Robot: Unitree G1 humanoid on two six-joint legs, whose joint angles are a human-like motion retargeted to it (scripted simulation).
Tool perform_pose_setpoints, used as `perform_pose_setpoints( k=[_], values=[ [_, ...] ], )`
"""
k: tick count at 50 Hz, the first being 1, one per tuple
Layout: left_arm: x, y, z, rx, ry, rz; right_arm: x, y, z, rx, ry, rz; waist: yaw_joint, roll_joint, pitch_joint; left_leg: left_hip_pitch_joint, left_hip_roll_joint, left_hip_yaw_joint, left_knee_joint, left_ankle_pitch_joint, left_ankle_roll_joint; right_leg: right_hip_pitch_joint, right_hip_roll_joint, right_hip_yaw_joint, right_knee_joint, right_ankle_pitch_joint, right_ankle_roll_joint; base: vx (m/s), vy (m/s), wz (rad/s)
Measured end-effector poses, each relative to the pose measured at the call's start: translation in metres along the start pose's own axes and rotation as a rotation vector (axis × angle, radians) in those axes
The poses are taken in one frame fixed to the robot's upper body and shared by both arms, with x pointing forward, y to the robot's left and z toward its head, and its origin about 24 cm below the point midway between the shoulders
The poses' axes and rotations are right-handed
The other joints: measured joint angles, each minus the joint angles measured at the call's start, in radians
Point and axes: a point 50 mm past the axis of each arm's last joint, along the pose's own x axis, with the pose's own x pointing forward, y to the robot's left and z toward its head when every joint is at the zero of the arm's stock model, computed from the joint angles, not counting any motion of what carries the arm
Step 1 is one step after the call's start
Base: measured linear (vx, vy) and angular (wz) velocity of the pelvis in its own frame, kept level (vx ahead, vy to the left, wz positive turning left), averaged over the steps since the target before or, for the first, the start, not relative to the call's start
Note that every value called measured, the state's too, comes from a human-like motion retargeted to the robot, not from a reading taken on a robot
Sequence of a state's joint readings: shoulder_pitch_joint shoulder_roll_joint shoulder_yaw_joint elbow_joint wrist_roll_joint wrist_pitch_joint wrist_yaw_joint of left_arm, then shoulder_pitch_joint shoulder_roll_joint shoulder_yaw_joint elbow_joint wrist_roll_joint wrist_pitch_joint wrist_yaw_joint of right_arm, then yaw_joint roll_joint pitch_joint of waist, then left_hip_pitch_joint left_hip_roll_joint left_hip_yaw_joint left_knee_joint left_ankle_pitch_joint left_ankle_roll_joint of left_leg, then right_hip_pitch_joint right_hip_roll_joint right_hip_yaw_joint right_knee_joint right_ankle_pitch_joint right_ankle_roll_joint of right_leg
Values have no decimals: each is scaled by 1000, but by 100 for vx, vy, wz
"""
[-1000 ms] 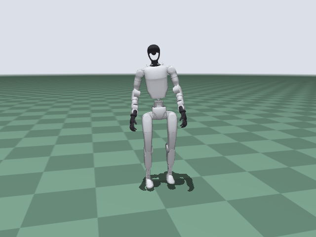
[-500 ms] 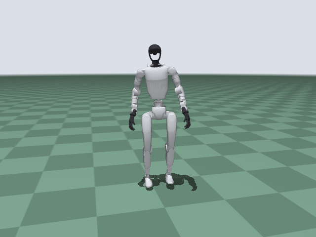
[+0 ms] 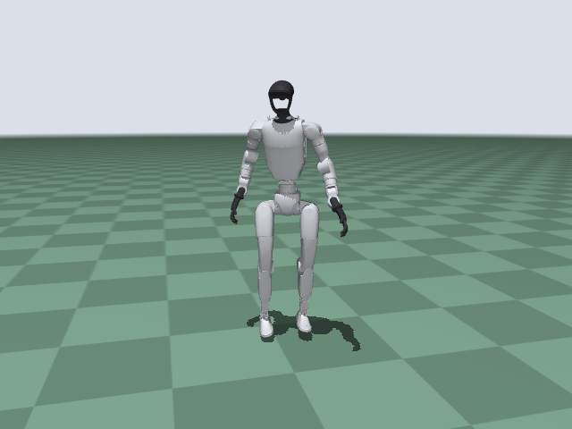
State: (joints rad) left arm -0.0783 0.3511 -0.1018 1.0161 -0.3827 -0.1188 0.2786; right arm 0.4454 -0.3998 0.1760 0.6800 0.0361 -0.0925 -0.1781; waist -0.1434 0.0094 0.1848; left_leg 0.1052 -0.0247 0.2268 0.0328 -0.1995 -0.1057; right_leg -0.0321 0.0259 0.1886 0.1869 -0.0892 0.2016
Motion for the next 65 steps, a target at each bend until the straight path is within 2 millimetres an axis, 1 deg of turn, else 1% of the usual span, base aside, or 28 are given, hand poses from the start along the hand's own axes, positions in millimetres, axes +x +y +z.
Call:
perform_pose_setpoints(
  k=[3,7,14,18,21,25,29,31,33,35,38,40,42,43,45,46,47,49,50,52,53,55,57,58,60,62,63,65],
  values=[
    [2,0,11,-11,-37,-8,-2,4,-9,-23,40,28,2,-1,-12,-1,-4,-21,-3,-14,4,0,-5,-16,8,-20,6,5,2,35],
    [4,-3,22,0,-76,-37,0,12,-9,-81,44,82,-3,-10,-20,-6,-9,-52,-31,-24,3,-14,-11,-38,13,-43,16,1,0,34],
    [1,-16,37,114,-174,-129,5,17,19,-119,-81,113,-11,-49,12,-90,-25,-98,-41,-3,-1,-73,-34,-69,-19,-32,47,-6,1,31],
    [-5,-26,53,102,-275,-183,9,16,48,-156,-200,104,21,-82,72,-171,-30,-99,-32,11,2,-130,-46,-71,-54,-26,60,-12,3,-8],
    [-11,-28,61,48,-338,-181,18,16,77,-209,-287,49,57,-111,147,-236,-25,-84,-26,20,10,-187,-42,-60,-75,-16,59,-16,4,-35],
    [-16,-29,72,-59,-374,-98,38,17,128,-290,-336,-105,93,-148,247,-377,-18,-60,-22,44,36,-332,-32,-36,-72,13,59,-19,6,-34],
    [-22,-35,71,-146,-368,-51,44,14,182,-256,-445,-244,123,-153,278,-630,-27,-91,114,7,103,-545,-33,-37,-5,32,38,-12,8,27],
    [-25,-39,61,-168,-334,-34,45,8,207,-238,-493,-313,154,-137,264,-796,-25,-110,270,-60,145,-672,-30,-48,79,1,27,4,8,31],
    [-31,-42,34,-98,-271,-49,45,0,224,-213,-530,-369,210,-112,264,-938,4,-114,543,-192,177,-784,-7,-80,292,-106,12,23,8,0],
    [-32,-49,19,-104,-183,-20,46,-14,248,-238,-543,-414,260,-83,236,-1048,-5,-141,682,-256,230,-887,-3,-97,424,-166,-15,29,11,18],
    [-32,-39,-9,45,-109,-45,40,-25,271,-79,-592,-469,317,-49,196,-1096,-10,-152,956,-407,265,-1026,-36,-177,867,-241,-68,52,12,64],
    [-24,-31,-7,151,-92,-62,35,-26,285,17,-625,-442,362,-59,151,-1079,-30,-147,1035,-473,303,-1145,-49,-167,1136,-126,-110,64,11,47],
    [-9,-26,23,228,-139,-71,26,-24,296,86,-681,-372,408,-77,98,-1034,-33,-134,1072,-509,338,-1281,3,-124,1336,85,-125,74,7,20],
    [-3,-24,46,259,-194,-74,19,-23,298,110,-721,-337,421,-76,75,-992,-26,-136,1084,-523,343,-1333,45,-115,1410,156,-111,87,4,42],
    [0,-27,112,282,-386,-68,0,-29,299,116,-840,-282,422,-57,33,-874,-4,-156,1060,-544,326,-1417,103,-139,1511,171,-102,100,2,77],
    [-9,-32,154,265,-533,-65,-16,-44,297,81,-922,-272,405,-35,15,-791,9,-177,1004,-541,302,-1448,87,-179,1535,123,-121,111,4,113],
    [-22,-37,195,243,-686,-63,-35,-61,295,26,-1008,-266,384,-10,-4,-706,22,-203,935,-530,274,-1476,61,-224,1553,75,-141,119,6,136],
    [-68,-44,273,173,-1025,-51,-82,-104,297,-152,-1176,-297,321,56,-44,-528,61,-279,728,-437,194,-1512,-36,-330,1537,-9,-171,127,4,145],
    [-97,-46,306,132,-1196,-41,-108,-123,300,-263,-1249,-325,288,92,-60,-439,86,-323,607,-357,149,-1520,-88,-385,1511,-41,-175,137,-1,139],
    [-145,-44,343,82,-1451,-13,-138,-157,294,-381,-1276,-442,229,163,-131,-294,170,-398,322,-39,42,-1507,-160,-487,1377,-48,-155,145,-11,139],
    [-165,-44,356,64,-1548,-15,-144,-173,289,-426,-1244,-503,203,193,-149,-222,221,-421,178,156,-10,-1478,-181,-527,1286,-36,-133,148,-21,160],
    [-183,-41,364,58,-1635,-53,-139,-201,271,-564,-1082,-605,134,236,-167,-111,312,-418,-5,437,-109,-1383,-204,-575,1076,-3,-83,151,-28,189],
    [-172,-36,353,18,-1573,-106,-121,-220,236,-523,-893,-671,63,245,-157,-36,348,-375,14,481,-133,-1227,-218,-581,825,27,-33,157,-38,212],
    [-162,-33,345,15,-1520,-123,-111,-227,216,-528,-781,-690,28,234,-129,-6,337,-366,94,448,-116,-1133,-233,-575,700,37,-17,157,-46,205],
    [-133,-23,319,74,-1385,-124,-95,-233,176,-546,-567,-667,-40,201,-67,14,288,-375,403,306,-78,-935,-272,-567,463,47,5,154,-54,187],
    [-107,-9,294,161,-1261,-101,-79,-227,129,-420,-396,-600,-99,141,11,1,245,-392,755,176,-58,-744,-333,-581,227,53,27,150,-65,189],
    [-91,0,269,211,-1158,-98,-77,-221,102,-365,-315,-573,-129,109,7,0,232,-390,907,129,-55,-649,-367,-591,110,51,50,149,-80,164],
    [-65,24,223,295,-973,-62,-79,-208,56,-276,-171,-499,-152,63,14,-14,256,-377,1201,27,-55,-509,-376,-604,-80,22,60,142,-98,101]
  ],
)
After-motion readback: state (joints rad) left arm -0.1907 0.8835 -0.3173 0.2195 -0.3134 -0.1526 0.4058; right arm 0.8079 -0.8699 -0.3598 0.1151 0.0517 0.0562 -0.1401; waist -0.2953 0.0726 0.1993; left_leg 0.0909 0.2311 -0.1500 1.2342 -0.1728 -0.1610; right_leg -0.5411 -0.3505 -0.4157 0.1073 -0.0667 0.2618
